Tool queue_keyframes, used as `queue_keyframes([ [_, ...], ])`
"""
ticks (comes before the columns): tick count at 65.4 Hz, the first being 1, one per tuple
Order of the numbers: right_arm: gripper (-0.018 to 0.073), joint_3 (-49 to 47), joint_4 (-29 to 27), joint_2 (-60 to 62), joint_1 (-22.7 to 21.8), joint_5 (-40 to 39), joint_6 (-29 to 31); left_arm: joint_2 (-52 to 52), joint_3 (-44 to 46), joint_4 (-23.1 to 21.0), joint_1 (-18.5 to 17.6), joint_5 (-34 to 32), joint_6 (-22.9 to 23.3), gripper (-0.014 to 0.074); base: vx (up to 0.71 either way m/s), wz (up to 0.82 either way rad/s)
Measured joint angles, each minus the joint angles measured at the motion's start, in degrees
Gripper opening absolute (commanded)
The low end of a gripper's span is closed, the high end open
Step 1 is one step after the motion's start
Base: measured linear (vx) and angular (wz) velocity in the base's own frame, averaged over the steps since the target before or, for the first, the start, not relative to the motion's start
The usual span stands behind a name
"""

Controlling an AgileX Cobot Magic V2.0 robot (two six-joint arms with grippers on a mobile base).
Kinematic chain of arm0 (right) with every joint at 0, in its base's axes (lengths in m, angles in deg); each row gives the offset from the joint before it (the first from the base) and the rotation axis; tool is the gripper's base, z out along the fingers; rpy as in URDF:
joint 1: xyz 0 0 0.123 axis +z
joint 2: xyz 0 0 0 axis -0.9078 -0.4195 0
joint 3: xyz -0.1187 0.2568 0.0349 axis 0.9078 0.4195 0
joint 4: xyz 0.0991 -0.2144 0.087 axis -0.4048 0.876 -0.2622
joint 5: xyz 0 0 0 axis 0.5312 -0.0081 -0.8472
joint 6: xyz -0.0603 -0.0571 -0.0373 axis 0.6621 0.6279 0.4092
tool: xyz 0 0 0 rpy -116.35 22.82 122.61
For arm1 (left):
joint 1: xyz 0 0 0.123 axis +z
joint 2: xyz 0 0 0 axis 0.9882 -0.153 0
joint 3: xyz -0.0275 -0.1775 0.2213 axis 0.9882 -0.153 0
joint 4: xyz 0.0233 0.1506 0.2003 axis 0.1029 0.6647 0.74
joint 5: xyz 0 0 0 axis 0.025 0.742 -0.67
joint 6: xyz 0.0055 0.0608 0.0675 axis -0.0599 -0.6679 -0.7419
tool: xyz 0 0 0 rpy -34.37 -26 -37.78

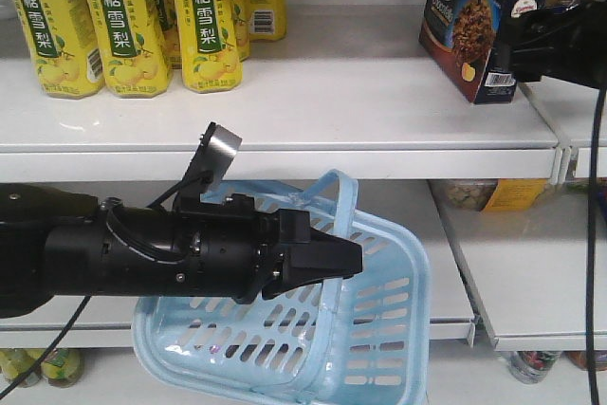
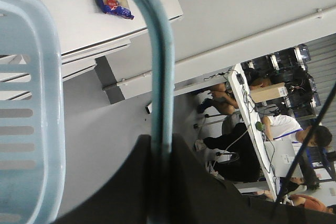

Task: Left arm holds basket, right arm returns cookies
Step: 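Open the right gripper and withdraw it from the box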

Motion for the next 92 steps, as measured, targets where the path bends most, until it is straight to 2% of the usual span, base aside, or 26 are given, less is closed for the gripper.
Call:
queue_keyframes([
  [19,0.0552,0.0,0.0,11.8,0.0,10.8,1.0,0.0,0.0,0.0,0.0,0.0,0.0,-0.0003,0.00,0.00],
  [36,0.0552,1.3,0.0,22.4,0.0,17.1,1.8,0.0,0.0,0.0,0.0,0.0,0.0,-0.0003,0.00,0.00],
  [49,0.0552,14.5,0.0,34.8,0.0,14.7,1.8,0.0,0.0,0.0,0.0,0.0,0.0,-0.0003,0.00,0.00],
  [62,0.0552,30.0,-0.3,52.5,0.0,13.3,1.5,0.0,0.0,0.0,0.0,0.0,0.0,-0.0003,0.00,0.00],
  [73,0.0552,38.6,-0.4,67.1,0.0,13.9,1.1,0.0,0.0,0.0,0.0,0.0,0.0,-0.0003,0.00,0.00],
  [80,0.0552,42.1,-0.2,69.8,0.0,14.2,1.0,0.1,0.0,-0.1,0.0,0.1,-0.1,-0.0003,0.00,0.00],
  [92,0.0552,46.5,-1.9,67.5,0.0,13.1,1.0,0.2,0.0,-0.1,0.0,0.1,-0.1,-0.0003,0.00,0.00],
])
